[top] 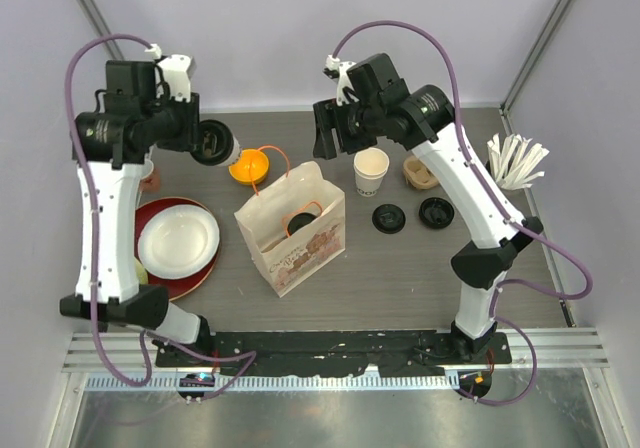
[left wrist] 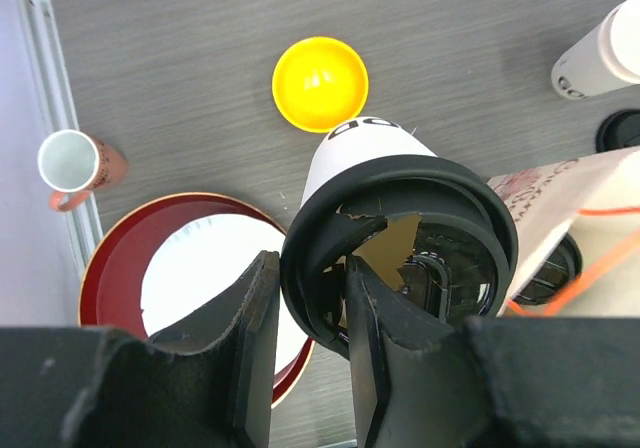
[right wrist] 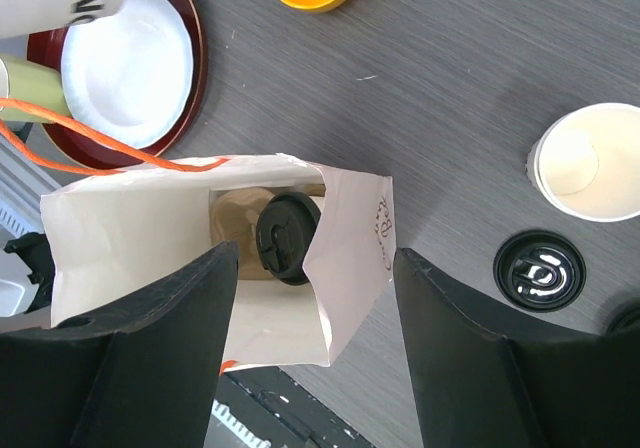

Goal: Pack the takeout coffee

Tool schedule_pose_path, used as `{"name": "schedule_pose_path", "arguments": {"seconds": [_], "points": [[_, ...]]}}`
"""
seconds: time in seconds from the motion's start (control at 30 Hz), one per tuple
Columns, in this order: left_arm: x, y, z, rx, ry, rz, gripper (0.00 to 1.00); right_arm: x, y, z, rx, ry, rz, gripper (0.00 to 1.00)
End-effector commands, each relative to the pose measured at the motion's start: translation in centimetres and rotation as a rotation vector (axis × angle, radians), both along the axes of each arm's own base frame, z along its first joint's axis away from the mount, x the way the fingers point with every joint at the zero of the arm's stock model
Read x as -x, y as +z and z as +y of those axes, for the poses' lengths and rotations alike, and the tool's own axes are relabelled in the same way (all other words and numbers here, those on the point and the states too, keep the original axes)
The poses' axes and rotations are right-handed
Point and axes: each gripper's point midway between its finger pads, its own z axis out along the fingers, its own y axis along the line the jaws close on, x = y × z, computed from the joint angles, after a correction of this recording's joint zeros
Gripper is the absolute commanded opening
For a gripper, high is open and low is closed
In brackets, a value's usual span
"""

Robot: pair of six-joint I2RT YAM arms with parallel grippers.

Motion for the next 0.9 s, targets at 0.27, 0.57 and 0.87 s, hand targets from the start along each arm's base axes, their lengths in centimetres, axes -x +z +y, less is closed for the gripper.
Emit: {"name": "schedule_pose_path", "arguments": {"seconds": [0.27, 0.57, 0.87], "points": [[9.0, 11.8, -2.0, 0.146, -0.129, -0.393, 0.32, 1.8, 4.6, -1.4, -0.147, -0.046, -0.1, 0.68], [15.4, 11.5, -6.5, 0.329, -0.381, -0.352, 0.32, 3.4, 4.0, -2.3, -0.171, -0.065, -0.085, 0.72], [14.0, 7.6, -7.9, 0.347, -0.403, -0.199, 0.26, 5.0, 3.7, -3.7, -0.205, -0.107, -0.088, 0.73]]}}
